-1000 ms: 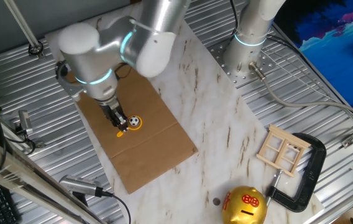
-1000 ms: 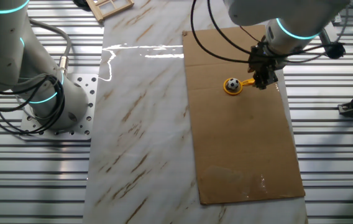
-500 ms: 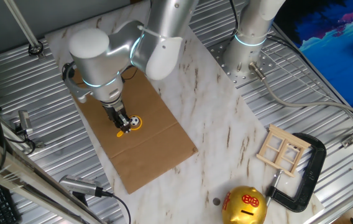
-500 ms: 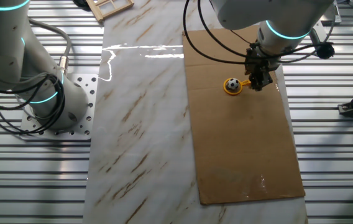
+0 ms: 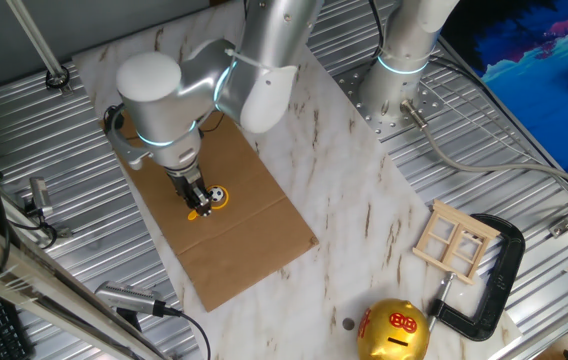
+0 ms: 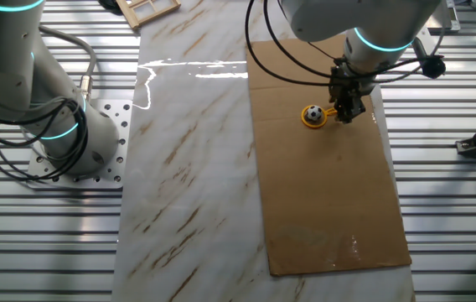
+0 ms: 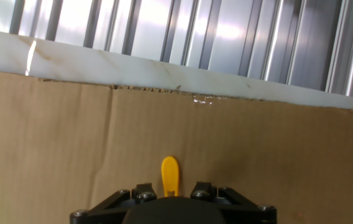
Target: Remove the bubble ring from the ball
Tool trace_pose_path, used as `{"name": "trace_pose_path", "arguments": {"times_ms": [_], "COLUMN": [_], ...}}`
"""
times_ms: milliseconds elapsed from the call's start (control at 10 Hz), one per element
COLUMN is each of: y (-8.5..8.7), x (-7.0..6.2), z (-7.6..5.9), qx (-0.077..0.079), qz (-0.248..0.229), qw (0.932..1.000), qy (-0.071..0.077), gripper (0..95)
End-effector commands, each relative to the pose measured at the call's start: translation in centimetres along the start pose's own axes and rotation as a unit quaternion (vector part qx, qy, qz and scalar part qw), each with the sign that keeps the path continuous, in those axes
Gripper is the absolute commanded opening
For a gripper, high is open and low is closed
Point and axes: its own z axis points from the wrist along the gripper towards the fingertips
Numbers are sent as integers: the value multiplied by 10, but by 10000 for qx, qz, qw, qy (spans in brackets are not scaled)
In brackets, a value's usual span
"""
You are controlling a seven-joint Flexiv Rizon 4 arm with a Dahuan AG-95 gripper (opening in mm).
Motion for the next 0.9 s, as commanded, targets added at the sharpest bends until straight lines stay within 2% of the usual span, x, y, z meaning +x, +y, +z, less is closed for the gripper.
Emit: {"name": "trace_pose_path", "arguments": {"times_ms": [100, 500, 600, 900], "y": [-1, 2, 2, 3], "x": [-1, -2, -2, -3], "z": [2, 5, 5, 7], "qx": [42, 83, 98, 126], "qz": [13, 27, 27, 8], "qw": [10000, 10000, 9999, 9999], "qy": [-8, -11, -7, -5], "gripper": [380, 380, 190, 190]}}
